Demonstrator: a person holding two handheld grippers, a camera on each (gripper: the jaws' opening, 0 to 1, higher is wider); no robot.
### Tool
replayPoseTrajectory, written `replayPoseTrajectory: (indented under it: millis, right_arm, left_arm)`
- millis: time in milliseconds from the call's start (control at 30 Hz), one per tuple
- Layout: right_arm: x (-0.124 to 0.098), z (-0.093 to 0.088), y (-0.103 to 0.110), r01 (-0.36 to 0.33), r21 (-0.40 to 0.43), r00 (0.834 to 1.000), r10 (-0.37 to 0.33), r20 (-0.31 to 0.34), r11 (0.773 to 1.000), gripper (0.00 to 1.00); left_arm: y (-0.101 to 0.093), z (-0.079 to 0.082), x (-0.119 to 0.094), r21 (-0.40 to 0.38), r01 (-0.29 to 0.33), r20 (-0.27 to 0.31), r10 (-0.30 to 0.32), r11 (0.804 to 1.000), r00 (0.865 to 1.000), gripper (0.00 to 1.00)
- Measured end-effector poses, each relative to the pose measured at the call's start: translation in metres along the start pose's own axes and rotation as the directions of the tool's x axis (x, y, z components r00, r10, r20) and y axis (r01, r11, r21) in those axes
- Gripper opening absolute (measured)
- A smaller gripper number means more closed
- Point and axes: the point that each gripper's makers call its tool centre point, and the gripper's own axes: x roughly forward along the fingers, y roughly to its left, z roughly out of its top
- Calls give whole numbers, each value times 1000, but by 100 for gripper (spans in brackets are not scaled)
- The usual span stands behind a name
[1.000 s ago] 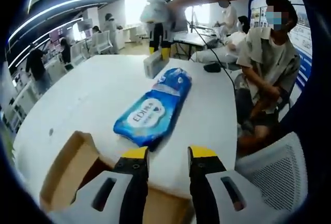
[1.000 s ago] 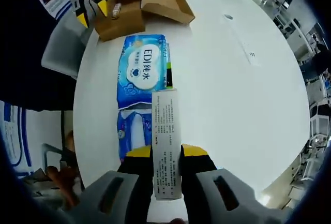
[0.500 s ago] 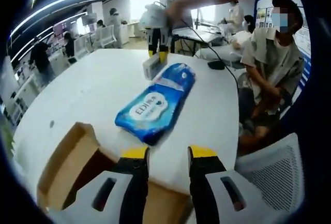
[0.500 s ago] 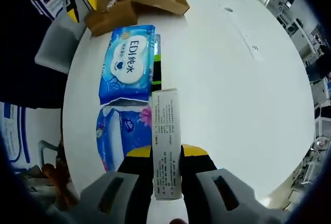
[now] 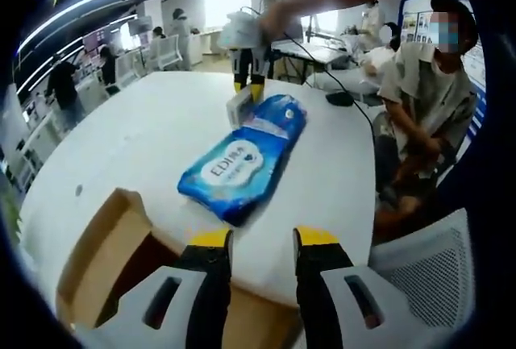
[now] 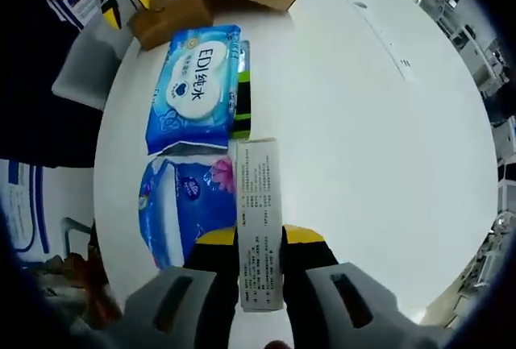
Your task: Operate the shoe box by opening the lid, removing the specified soft item, and placing it in the target area until the item is outside and the box remains undamaged.
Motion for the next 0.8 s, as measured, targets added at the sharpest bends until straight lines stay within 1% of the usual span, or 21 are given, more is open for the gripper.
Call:
replayPoseTrajectory:
  millis: [100, 233, 400, 533, 600, 800]
  right_arm:
    - [3, -4, -1, -1, -2, 1000, 1, -8, 1000, 17]
    - [4, -5, -2, -5, 14, 1000, 5, 6, 1000, 17]
    - [5, -11, 1, -23, 21, 1000, 23, -16, 1000, 18]
    - [5, -11, -1, -14, 23, 1000, 14, -4, 1000, 18]
    - [4, -10, -2, -5, 23, 1000, 4, 6, 1000, 22]
    - [-5, -8, -1, 9, 16, 1000, -10, 11, 1000, 22]
  left_arm:
    - [0, -1, 0, -6, -3, -3, 3, 1000, 1000, 29]
    - [0, -3, 1, -5, -4, -11, 4, 1000, 1000, 28]
    - [0, -1, 2, -12, -5, -7, 5, 1000, 1000, 29]
    - [-1, 1, 4, -13, -8, -3, 8, 1000, 1000, 29]
    - [-2, 1, 4, -10, -7, -2, 7, 1000, 1000, 29]
    - [-4, 2, 5, -11, -3, 0, 3, 1000, 1000, 29]
